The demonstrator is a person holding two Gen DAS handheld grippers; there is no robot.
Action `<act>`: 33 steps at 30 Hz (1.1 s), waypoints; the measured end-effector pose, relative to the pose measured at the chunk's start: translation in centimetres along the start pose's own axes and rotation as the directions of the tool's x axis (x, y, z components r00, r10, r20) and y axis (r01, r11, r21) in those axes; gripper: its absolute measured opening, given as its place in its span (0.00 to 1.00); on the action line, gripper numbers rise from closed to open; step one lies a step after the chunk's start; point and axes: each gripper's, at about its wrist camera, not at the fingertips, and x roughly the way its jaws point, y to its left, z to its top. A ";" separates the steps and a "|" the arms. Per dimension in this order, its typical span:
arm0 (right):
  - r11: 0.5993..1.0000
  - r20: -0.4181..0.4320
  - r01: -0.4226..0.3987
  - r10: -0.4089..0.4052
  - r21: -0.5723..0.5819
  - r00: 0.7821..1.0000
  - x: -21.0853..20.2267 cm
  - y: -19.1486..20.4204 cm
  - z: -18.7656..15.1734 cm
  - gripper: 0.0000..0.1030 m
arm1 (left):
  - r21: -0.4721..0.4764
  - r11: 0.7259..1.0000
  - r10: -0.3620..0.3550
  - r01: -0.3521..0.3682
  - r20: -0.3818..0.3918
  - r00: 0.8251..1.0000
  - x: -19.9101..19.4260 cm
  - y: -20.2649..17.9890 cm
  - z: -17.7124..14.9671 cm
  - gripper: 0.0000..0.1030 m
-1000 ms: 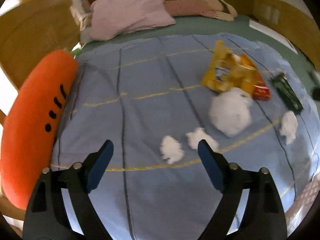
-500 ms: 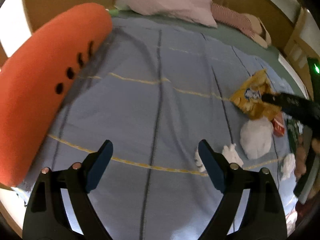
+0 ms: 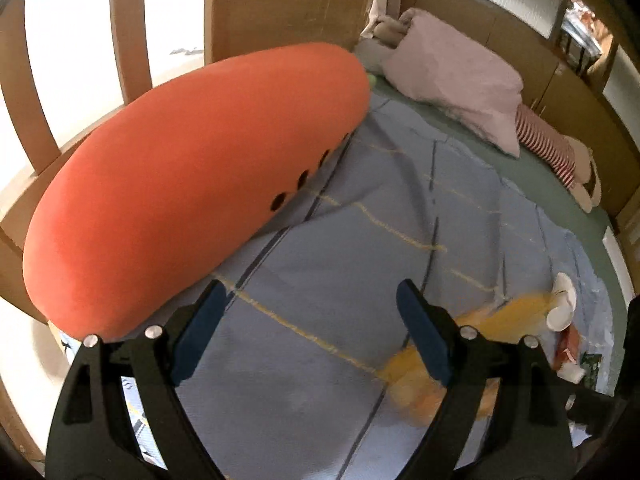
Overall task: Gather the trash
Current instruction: 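Reach the left tool toward the yellow chip bag while the right tool grasps the white tissue bag, then close the left tool on the yellow chip bag and lift it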
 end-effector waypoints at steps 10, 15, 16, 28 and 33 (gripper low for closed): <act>0.895 0.098 0.416 -0.434 0.160 0.896 -4.2 -7.2 0.0 0.74 | 0.122 0.991 -0.034 0.047 -0.105 0.994 1.7 -2.1 -1.3 0.86; 0.890 0.040 0.425 -0.436 0.163 0.899 -5.0 -7.3 -3.3 0.74 | 0.127 0.990 -0.044 0.059 -0.115 0.992 1.9 -2.3 -1.6 0.87; 0.893 0.039 0.422 -0.433 0.159 0.901 -5.2 -7.1 -3.3 0.74 | 0.125 0.990 -0.043 0.057 -0.118 0.992 2.0 -2.3 -1.6 0.87; 0.891 -0.066 0.452 -0.449 0.048 0.891 -0.4 -5.7 -7.6 0.67 | 0.029 0.966 -0.241 0.255 -0.247 0.939 3.9 -2.6 -2.3 0.90; 0.885 -0.058 0.465 -0.465 -0.003 0.884 0.6 -4.6 -7.2 0.37 | -0.087 0.916 -0.397 0.392 -0.344 0.851 6.5 -3.8 -2.4 0.91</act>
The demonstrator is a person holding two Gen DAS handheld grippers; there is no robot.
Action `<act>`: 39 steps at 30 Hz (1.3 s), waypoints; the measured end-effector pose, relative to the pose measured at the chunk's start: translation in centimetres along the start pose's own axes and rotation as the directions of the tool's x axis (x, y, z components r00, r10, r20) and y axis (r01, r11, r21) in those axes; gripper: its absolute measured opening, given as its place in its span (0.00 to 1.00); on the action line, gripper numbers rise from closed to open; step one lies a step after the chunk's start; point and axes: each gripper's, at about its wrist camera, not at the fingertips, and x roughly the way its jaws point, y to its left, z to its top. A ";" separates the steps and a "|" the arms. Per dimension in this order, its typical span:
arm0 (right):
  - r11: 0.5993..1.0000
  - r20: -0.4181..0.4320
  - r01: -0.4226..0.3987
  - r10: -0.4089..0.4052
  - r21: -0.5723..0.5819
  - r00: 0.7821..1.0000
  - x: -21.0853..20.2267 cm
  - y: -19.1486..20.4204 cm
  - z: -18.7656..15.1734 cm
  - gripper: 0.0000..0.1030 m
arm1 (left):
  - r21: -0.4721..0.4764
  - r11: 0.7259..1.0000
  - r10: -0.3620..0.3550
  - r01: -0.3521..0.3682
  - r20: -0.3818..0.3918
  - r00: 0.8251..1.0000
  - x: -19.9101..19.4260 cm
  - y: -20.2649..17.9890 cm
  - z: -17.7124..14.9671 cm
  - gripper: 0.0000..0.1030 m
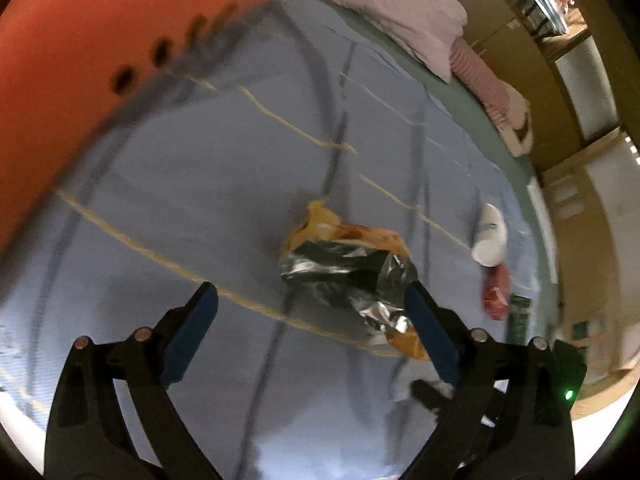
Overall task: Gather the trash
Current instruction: 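Close the left tool on the yellow chip bag and lift it, then carry the chip bag and white tissue bag toward the white trash bag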
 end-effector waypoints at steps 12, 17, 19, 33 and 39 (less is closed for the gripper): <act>0.999 0.044 0.019 -0.021 0.033 0.999 -2.9 -1.0 -1.6 0.37 | -0.150 0.945 -0.283 0.291 0.068 0.957 -0.1 -0.1 0.3 0.92; 0.999 0.052 0.035 -0.037 0.033 0.998 -2.5 -0.1 -1.1 0.37 | -0.094 0.977 -0.187 0.189 0.030 0.982 0.8 -1.1 0.2 0.93; 0.998 0.051 0.048 -0.050 0.029 0.997 -2.1 0.5 -0.7 0.37 | -0.040 0.990 -0.134 0.133 -0.022 0.991 2.0 -2.1 -0.1 0.93; 0.992 0.150 0.122 -0.122 0.013 0.981 -4.7 1.4 -1.4 0.37 | 0.372 0.878 0.227 -0.303 0.234 0.945 0.9 -8.7 -4.3 0.38; 0.990 0.195 0.138 -0.140 0.021 0.971 -6.7 1.1 -2.0 0.37 | 0.448 0.806 0.211 -0.386 0.392 0.895 -2.6 -10.8 -6.8 0.37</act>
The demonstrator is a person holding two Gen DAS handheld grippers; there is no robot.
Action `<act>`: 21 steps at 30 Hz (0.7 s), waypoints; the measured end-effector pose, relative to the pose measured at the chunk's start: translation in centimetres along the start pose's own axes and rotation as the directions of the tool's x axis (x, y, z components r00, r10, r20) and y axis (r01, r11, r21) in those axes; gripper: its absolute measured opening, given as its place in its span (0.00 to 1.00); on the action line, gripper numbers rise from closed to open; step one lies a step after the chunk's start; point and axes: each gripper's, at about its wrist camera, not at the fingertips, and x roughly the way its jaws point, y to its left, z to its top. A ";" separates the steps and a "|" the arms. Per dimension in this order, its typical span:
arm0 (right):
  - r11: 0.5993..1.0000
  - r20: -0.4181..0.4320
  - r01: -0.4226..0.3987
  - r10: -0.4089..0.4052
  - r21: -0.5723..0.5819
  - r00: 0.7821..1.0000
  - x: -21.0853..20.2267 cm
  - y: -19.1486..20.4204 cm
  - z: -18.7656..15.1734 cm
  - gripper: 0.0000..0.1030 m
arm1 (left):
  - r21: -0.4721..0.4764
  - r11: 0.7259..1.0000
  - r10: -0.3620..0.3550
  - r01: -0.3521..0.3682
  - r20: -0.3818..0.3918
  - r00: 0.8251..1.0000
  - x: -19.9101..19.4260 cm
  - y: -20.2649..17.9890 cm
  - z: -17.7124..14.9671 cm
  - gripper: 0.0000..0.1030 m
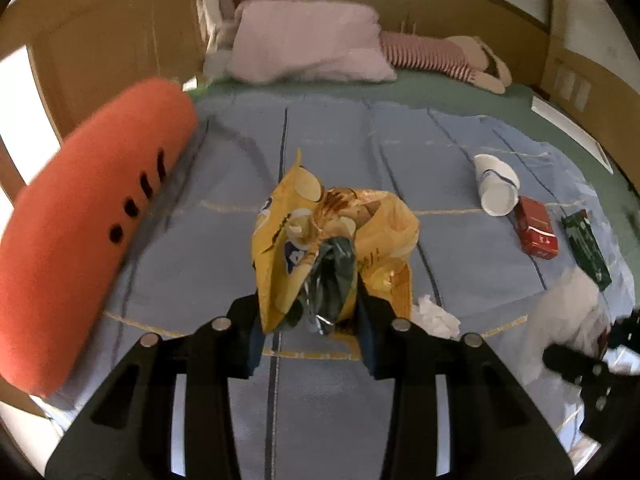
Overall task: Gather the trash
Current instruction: 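Carry the chip bag and white tissue bag toward the white trash bag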
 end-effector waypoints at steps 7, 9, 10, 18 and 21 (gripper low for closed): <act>1.000 0.011 0.011 -0.011 0.015 1.000 -0.7 -0.7 -0.1 0.37 | 0.070 0.997 0.017 -0.023 0.083 0.996 -2.6 -1.2 -0.1 0.38; 1.000 0.010 0.010 -0.010 0.022 1.000 -0.9 -0.7 -0.2 0.37 | 0.074 0.997 0.016 -0.022 0.085 0.996 -2.8 -1.2 -0.2 0.38; 1.000 0.011 0.009 -0.010 0.025 1.000 -1.0 -0.8 -0.3 0.37 | 0.076 0.997 0.017 -0.024 0.087 0.996 -2.8 -1.2 -0.3 0.38; 0.998 0.091 -0.009 0.003 0.062 0.996 -6.0 -2.1 -2.1 0.37 | 0.088 0.996 -0.007 -0.005 0.137 0.991 -7.2 -2.1 -1.0 0.38; 0.996 0.147 -0.002 -0.011 0.091 0.989 -9.7 -3.5 -4.2 0.37 | 0.077 0.996 -0.053 0.042 0.142 0.988 -9.8 -3.2 -2.1 0.38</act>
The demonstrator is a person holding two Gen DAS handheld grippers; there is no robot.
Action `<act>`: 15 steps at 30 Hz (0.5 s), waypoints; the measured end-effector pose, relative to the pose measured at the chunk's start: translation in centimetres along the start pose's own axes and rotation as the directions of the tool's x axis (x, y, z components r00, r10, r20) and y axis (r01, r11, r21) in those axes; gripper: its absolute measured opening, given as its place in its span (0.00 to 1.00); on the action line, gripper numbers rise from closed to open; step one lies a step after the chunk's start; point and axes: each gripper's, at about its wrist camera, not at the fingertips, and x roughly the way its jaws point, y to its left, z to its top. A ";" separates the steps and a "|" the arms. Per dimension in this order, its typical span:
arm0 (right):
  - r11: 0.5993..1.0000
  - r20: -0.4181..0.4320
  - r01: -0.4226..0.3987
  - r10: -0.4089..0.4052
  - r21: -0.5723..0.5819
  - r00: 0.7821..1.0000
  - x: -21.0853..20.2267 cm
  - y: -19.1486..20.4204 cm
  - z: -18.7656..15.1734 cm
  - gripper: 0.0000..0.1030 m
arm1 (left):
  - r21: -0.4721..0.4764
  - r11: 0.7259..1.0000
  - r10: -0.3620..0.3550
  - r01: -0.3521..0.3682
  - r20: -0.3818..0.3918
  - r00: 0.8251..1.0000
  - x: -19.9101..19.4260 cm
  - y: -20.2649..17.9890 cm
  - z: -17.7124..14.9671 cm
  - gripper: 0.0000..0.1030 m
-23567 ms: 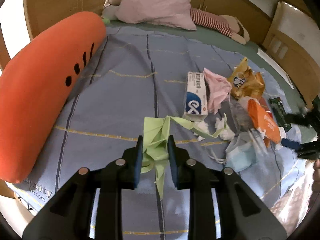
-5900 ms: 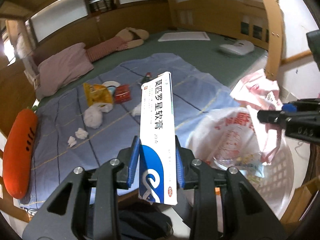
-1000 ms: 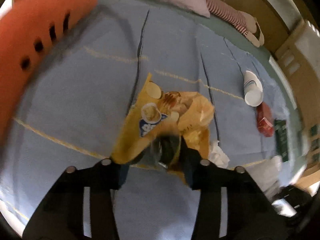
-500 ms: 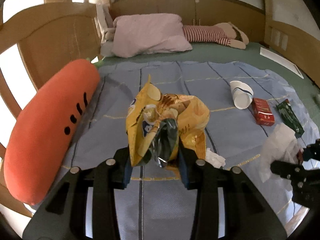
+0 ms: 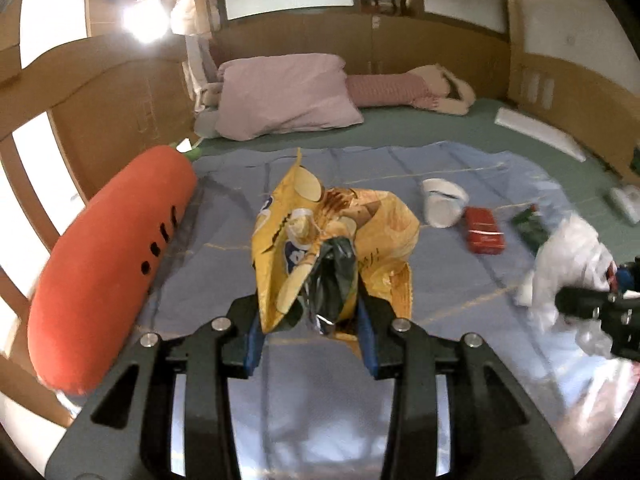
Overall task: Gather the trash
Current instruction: 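Carry the chip bag and white tissue bag toward the white trash bag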
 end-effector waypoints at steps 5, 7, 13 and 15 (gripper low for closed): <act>0.997 0.051 0.036 -0.040 0.063 0.998 -5.6 -3.3 -3.7 0.37 | -0.020 0.992 -0.128 0.127 -0.028 0.991 -4.6 -3.5 -1.7 0.38; 0.994 0.060 0.059 -0.065 0.097 0.996 -7.8 -5.3 -6.0 0.37 | 0.010 0.986 -0.165 0.166 -0.035 0.986 -6.1 -5.3 -2.4 0.38; 0.979 0.077 0.102 -0.117 0.176 0.990 -12.0 -8.9 -11.3 0.37 | 0.114 0.963 -0.241 0.245 -0.044 0.970 -10.8 -10.8 -4.0 0.38; 0.974 0.078 0.122 -0.139 0.193 0.987 -13.1 -10.0 -13.0 0.37 | 0.147 0.949 -0.276 0.279 -0.041 0.960 -12.7 -12.7 -4.6 0.38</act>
